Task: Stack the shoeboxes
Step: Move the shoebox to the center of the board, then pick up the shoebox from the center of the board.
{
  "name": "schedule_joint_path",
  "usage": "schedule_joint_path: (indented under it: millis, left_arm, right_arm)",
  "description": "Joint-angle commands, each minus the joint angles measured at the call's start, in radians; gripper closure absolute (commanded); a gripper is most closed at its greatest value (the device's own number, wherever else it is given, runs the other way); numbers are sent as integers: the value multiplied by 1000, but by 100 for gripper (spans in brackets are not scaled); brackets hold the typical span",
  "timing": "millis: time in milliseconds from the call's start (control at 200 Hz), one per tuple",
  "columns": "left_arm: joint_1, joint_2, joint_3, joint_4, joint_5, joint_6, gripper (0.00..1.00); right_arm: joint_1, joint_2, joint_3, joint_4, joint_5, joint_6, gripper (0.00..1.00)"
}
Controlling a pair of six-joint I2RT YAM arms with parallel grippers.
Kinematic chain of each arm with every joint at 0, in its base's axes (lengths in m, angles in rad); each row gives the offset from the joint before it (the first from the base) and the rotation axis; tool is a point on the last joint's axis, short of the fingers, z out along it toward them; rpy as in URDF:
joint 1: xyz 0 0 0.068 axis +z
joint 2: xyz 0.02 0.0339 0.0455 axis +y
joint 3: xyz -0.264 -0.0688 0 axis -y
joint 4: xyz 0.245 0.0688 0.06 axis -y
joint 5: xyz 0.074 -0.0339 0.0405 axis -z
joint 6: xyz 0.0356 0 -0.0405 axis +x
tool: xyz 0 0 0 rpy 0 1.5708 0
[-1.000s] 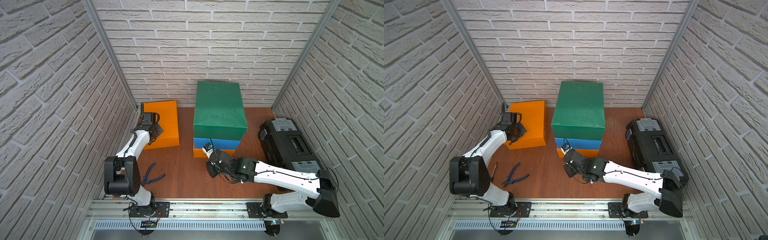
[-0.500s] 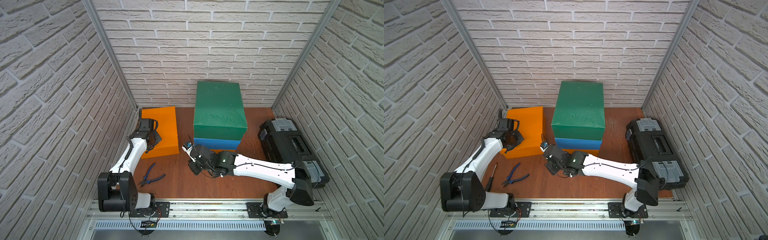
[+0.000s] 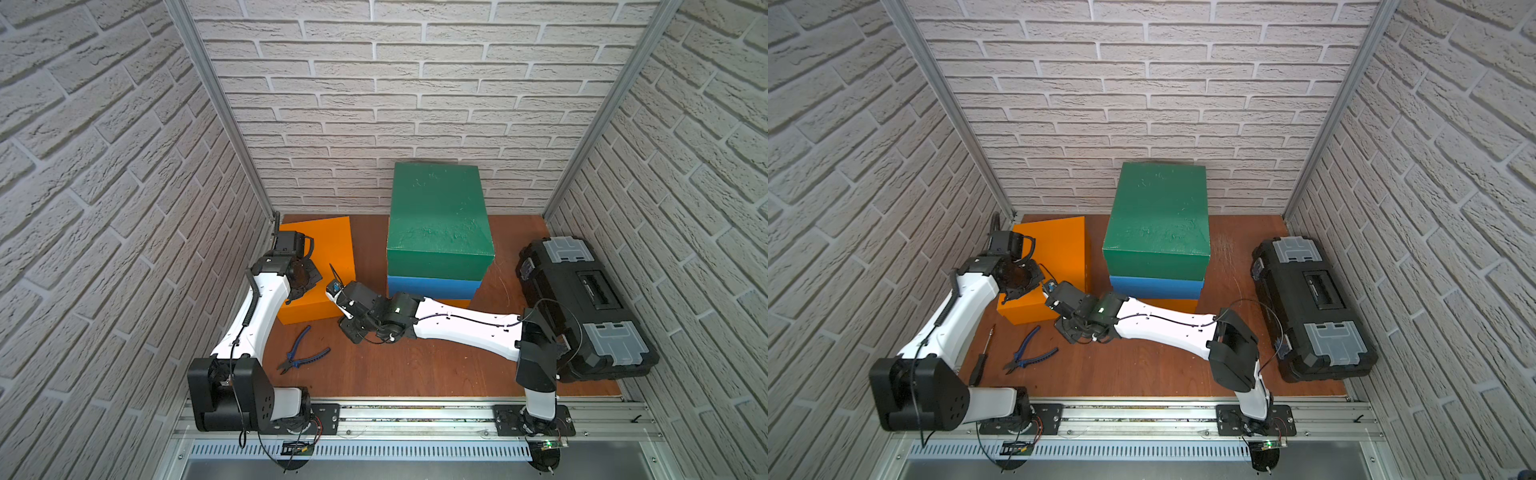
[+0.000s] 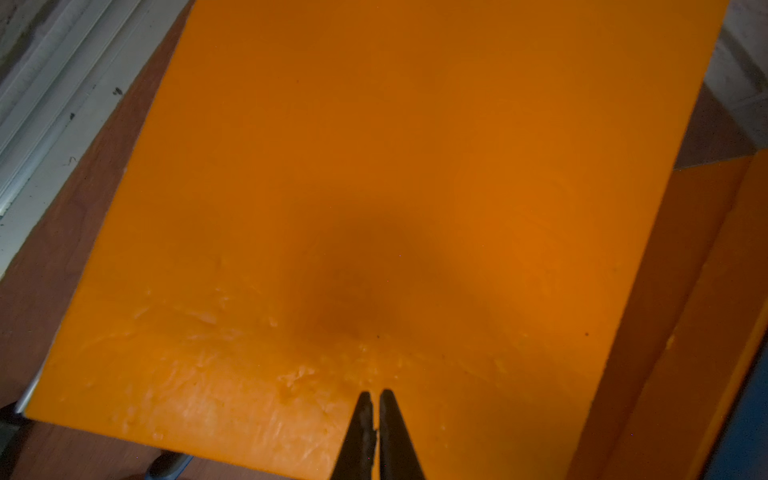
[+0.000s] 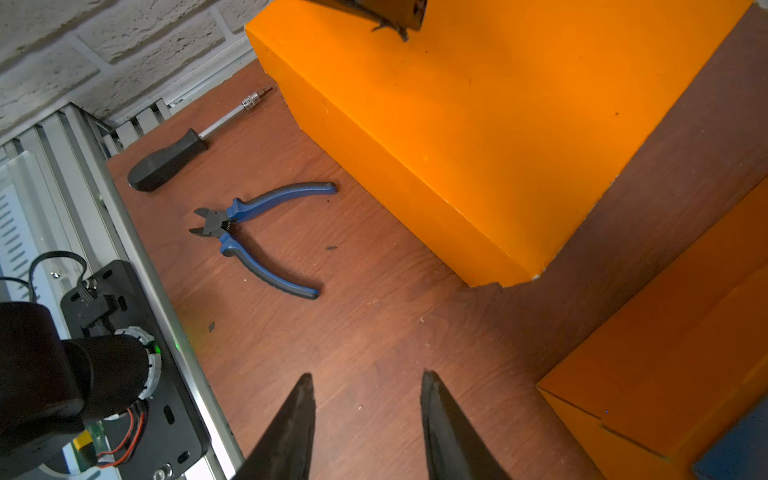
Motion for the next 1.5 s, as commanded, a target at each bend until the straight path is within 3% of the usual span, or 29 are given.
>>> schedule_joint_path:
  millis: [0,245,440,555,615,780,910,1070,1135,1495]
  left_arm:
    - [1,-27,50,-49,0,20,91]
    - [33,-23,113,-86,-8,52,90]
    - [88,-52,112,-101,-10,72,73]
    - [125,-67,117,-114,-6,93,69]
    - [147,-67,117,-119,-4,102,59]
    - [201,-58,94,-106,22,101,16]
    - [230,-47,64,-77,32,90,2]
    - [275,-33,27,-31,74,70,2]
    - [290,-28,16,-16,81,67,2]
    - [324,-33,-120,190,166,46,2]
  right_arm:
    - [-12,41,60,2,-1,41,51]
    - [-68,121,159,-9,-31,62,43]
    - [-127,149,204,-24,-32,73,40]
    - [-137,178,263,-58,-10,62,39]
    - [-143,203,302,-84,7,62,38]
    - [-179,255,370,-115,5,96,35]
    - [-201,289,394,-115,-5,119,31]
    - [-223,316,404,-105,-13,150,19]
    - [-232,323,403,-94,-23,164,10]
    - [-252,378,400,-2,-71,278,12]
